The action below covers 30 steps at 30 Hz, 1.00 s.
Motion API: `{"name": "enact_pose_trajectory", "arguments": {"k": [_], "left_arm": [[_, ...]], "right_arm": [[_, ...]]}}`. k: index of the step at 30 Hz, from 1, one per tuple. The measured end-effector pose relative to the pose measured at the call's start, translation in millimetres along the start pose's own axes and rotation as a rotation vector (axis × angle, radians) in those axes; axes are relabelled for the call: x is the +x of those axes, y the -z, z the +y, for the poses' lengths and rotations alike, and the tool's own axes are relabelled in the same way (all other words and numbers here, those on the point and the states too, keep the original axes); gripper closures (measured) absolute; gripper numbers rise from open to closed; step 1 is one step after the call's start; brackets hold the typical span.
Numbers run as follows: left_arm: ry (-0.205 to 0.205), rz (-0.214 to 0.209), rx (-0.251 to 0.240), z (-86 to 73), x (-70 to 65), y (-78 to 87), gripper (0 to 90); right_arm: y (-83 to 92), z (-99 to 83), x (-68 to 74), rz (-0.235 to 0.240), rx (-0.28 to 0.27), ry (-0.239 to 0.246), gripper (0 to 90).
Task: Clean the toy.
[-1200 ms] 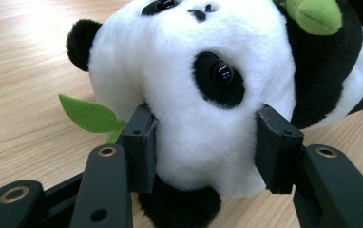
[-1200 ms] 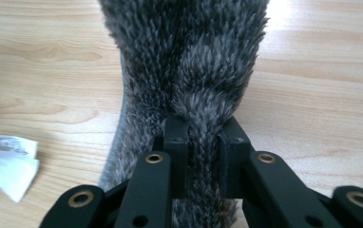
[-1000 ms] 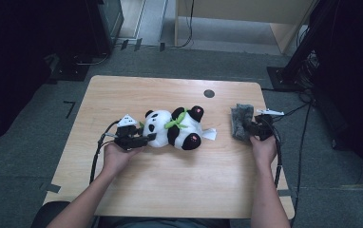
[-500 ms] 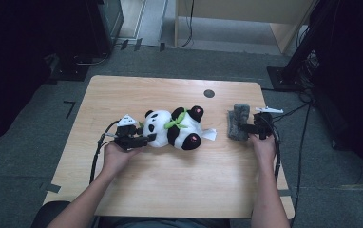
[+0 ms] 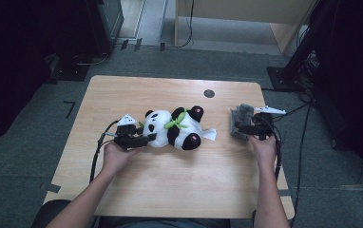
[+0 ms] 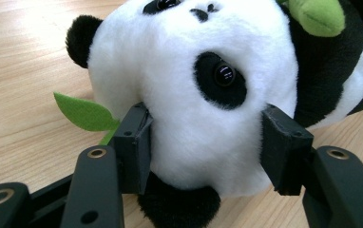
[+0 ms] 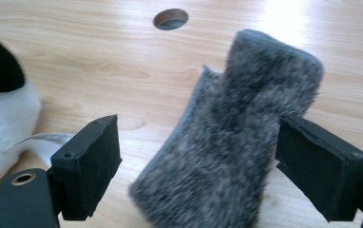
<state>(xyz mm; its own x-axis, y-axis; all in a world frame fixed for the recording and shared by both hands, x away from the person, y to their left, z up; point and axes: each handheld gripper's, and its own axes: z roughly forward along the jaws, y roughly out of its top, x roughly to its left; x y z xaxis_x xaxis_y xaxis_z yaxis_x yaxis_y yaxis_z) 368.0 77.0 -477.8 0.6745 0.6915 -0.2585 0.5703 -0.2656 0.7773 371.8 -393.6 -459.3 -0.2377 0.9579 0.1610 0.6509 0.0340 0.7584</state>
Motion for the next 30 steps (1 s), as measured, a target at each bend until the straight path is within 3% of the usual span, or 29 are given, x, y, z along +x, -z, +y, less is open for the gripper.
{"name": "enact_pose_trajectory", "arguments": {"k": [7,16,22,30], "left_arm": [[-0.002,0.004,0.003,0.2,-0.8,0.2,41.4],[0.002,0.005,0.001,0.3,-0.6,0.2,37.3],[0.009,0.000,0.001,0.7,0.2,0.0,34.2],[0.016,-0.015,-0.003,1.1,3.0,-1.4,31.6]], "right_arm": [[7.8,-1.7,18.2,0.052,-0.008,0.001,15.1],[18.8,-0.9,50.1,0.101,-0.028,0.054,15.3],[19.3,0.1,71.7,0.197,-0.021,0.062,15.3],[22.5,1.3,103.2,0.242,-0.034,0.131,16.1]]}}
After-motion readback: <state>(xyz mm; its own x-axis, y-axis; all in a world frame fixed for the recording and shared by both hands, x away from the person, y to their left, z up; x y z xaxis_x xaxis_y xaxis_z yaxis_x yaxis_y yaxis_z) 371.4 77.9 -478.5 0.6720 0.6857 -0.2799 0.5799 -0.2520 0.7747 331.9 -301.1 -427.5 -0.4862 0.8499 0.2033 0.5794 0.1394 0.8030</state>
